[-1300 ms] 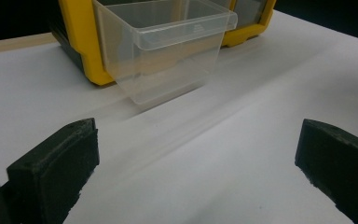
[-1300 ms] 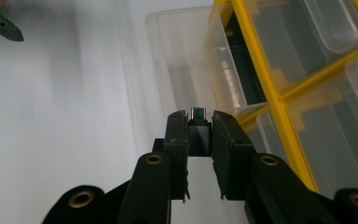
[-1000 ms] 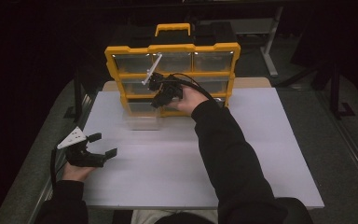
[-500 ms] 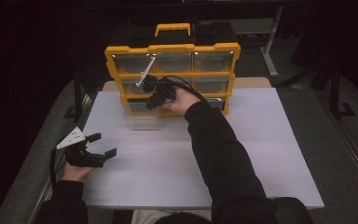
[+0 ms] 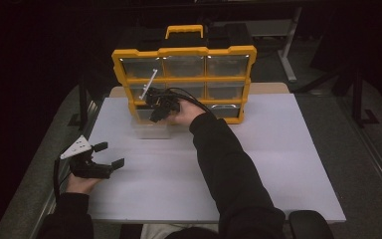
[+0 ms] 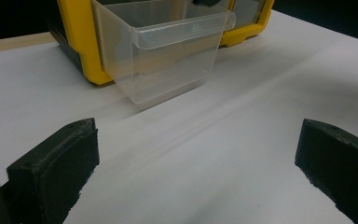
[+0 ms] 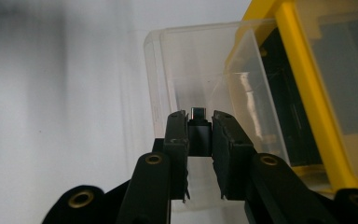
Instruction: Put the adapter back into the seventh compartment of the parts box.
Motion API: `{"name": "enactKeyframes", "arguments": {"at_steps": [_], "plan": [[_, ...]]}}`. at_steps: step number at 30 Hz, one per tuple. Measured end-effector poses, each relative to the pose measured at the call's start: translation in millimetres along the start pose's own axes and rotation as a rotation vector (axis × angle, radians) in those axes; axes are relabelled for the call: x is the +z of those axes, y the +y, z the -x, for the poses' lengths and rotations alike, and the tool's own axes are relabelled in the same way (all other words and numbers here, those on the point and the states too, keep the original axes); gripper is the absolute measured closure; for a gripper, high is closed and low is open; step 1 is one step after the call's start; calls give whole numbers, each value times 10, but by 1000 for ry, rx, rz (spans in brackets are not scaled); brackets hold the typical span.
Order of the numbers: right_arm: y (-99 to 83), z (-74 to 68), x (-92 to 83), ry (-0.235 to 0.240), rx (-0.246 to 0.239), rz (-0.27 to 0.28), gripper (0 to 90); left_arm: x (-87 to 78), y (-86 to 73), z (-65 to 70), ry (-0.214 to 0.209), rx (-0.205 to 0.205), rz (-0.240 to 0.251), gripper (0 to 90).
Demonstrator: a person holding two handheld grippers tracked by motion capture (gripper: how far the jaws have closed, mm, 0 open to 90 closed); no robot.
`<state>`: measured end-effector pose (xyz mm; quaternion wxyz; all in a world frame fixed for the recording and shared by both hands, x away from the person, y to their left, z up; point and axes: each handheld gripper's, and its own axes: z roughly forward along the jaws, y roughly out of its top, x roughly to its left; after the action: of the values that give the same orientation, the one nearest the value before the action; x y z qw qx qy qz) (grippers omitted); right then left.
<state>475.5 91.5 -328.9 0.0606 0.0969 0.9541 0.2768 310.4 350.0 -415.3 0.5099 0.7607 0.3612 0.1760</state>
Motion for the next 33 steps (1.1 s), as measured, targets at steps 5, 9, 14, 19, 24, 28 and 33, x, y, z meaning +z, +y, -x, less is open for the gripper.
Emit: {"name": "enactKeyframes", "arguments": {"at_steps": [5,9,14,19,24,28,33], "plan": [[-5,18,88,-3,1,-14,751,-1,-1,0,0,0,0,0],[-8,38,106,-1,7,-13,751,-2,0,3,-2,0,1,0],[-8,53,75,-5,17,-3,737,-2,0,3,-2,1,1,0],[-11,47,20,-14,26,10,694,0,0,3,-2,0,0,0],[-14,19,-50,-21,25,23,639,3,0,3,-4,0,-1,0],[-18,-9,-123,-28,39,26,576,1,-1,6,-5,2,-3,0],[-41,-39,-206,-50,57,32,477,1,-1,7,-5,3,-3,0]]}}
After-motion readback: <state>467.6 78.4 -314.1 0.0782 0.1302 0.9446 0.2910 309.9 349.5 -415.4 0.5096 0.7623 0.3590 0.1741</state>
